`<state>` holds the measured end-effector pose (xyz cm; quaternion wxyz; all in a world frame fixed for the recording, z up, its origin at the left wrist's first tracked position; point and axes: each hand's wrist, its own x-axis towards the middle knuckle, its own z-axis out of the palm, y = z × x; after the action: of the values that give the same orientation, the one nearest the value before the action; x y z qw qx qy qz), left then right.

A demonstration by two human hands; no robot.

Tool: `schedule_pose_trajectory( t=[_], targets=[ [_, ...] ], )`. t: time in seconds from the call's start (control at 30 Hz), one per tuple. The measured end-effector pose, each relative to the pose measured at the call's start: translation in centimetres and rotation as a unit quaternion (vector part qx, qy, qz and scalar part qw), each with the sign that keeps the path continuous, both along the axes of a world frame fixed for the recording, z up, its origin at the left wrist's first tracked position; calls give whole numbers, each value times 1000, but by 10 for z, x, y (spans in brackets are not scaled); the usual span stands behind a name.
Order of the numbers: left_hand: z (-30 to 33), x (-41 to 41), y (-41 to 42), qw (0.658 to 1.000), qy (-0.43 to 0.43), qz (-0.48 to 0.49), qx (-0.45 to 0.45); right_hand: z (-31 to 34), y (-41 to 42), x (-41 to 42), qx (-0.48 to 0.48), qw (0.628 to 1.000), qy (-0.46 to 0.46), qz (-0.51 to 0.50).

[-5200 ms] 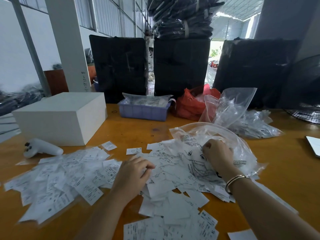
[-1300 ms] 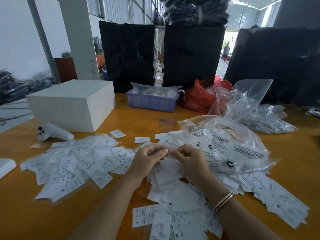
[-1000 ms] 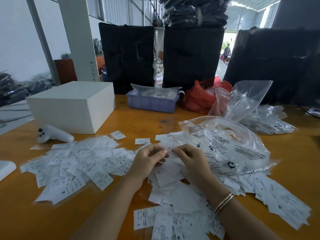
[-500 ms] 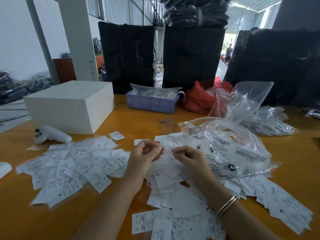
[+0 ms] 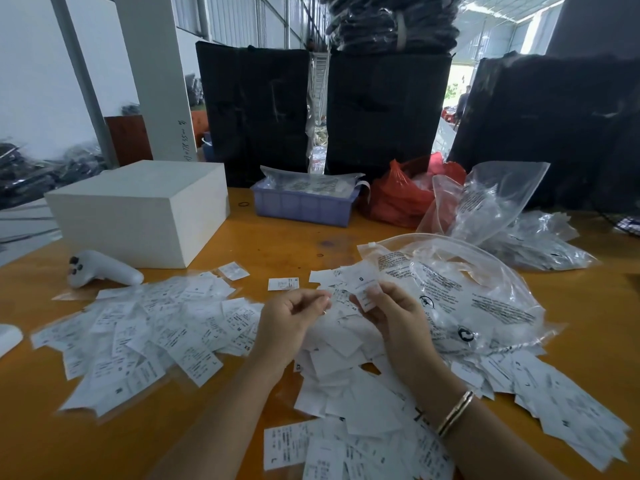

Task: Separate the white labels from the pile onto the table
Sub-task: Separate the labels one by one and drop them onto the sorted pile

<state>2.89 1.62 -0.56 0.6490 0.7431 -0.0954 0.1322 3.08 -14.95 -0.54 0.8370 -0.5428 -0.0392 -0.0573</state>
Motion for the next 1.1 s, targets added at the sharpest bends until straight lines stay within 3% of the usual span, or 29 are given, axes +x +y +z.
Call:
schedule_pose_trajectory(
  t=[0.17, 0.47, 0.67, 1.1],
  targets=[
    [-2, -1, -3, 993, -78, 26, 88, -1, 5, -1, 40, 999, -21, -5],
    [-1, -5, -6, 985, -98, 17, 140, 0, 12, -6, 27, 998, -64, 8],
    [-1, -5, -6, 988, -81, 21, 131, 0, 11, -9, -29, 997, -62, 27],
    [-1, -4, -6, 991, -70, 3, 115, -1, 12, -8, -41, 996, -80, 5]
  ],
)
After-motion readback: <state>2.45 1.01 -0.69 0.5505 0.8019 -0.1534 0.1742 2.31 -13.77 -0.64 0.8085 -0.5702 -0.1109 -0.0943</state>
